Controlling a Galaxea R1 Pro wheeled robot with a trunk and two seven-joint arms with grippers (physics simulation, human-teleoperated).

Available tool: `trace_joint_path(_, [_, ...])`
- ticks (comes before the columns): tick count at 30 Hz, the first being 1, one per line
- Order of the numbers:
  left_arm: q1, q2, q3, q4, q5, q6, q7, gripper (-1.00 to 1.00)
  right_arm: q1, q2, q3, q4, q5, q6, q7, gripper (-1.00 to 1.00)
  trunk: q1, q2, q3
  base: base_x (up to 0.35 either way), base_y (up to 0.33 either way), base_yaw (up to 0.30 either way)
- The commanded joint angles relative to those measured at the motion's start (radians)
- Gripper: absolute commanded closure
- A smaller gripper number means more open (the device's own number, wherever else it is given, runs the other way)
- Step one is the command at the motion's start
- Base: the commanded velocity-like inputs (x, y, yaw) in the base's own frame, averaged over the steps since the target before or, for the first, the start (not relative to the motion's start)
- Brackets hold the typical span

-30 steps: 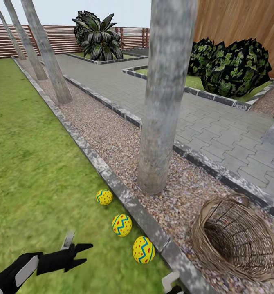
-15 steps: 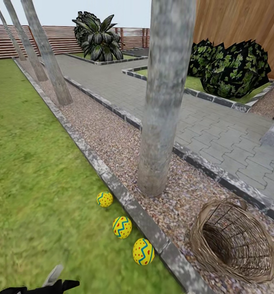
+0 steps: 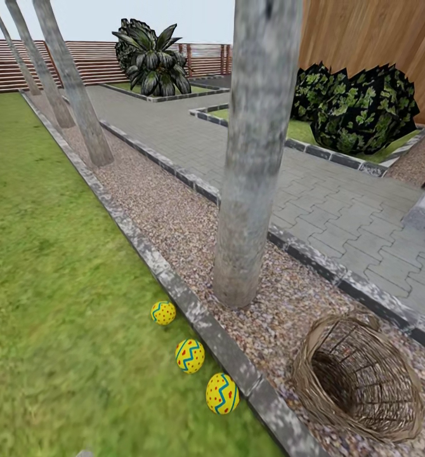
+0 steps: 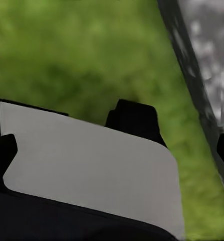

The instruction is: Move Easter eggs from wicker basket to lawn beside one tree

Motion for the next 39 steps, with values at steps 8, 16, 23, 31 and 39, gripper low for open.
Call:
trace_joint_path(8, [0.008,-0.096,-0.006,0.036,0.017,0.008,0.281,-1.00,0.025,-0.020,0.009,0.002,-0.045,-0.043,-0.002,-1.00,-0.031,0.056,0.025,0.000,0.000,0.000])
trace_joint_path(16, [0.012,-0.138,-0.006,0.039,0.021,0.006,0.408,-1.00,0.026,-0.018,0.007,0.000,-0.045,-0.045,-0.002,-1.00,-0.062,0.112,0.050,0.000,0.000,0.000])
trace_joint_path(23, [0.013,-0.163,-0.006,0.039,0.022,0.005,0.447,-1.00,0.027,-0.015,0.007,-0.003,-0.042,-0.047,0.001,-1.00,-0.088,0.161,0.072,0.000,0.000,0.000])
trace_joint_path(31, [0.014,-0.168,-0.006,0.039,0.022,0.005,0.449,-1.00,0.027,-0.013,0.007,-0.004,-0.042,-0.051,0.010,-1.00,-0.119,0.217,0.107,0.000,0.000,-0.068])
trace_joint_path(39, [0.021,-0.169,-0.005,0.039,0.022,-0.056,0.449,-1.00,0.036,-0.012,0.007,-0.002,-0.042,-0.111,0.009,-1.00,-0.150,0.273,0.144,0.000,0.000,-0.084])
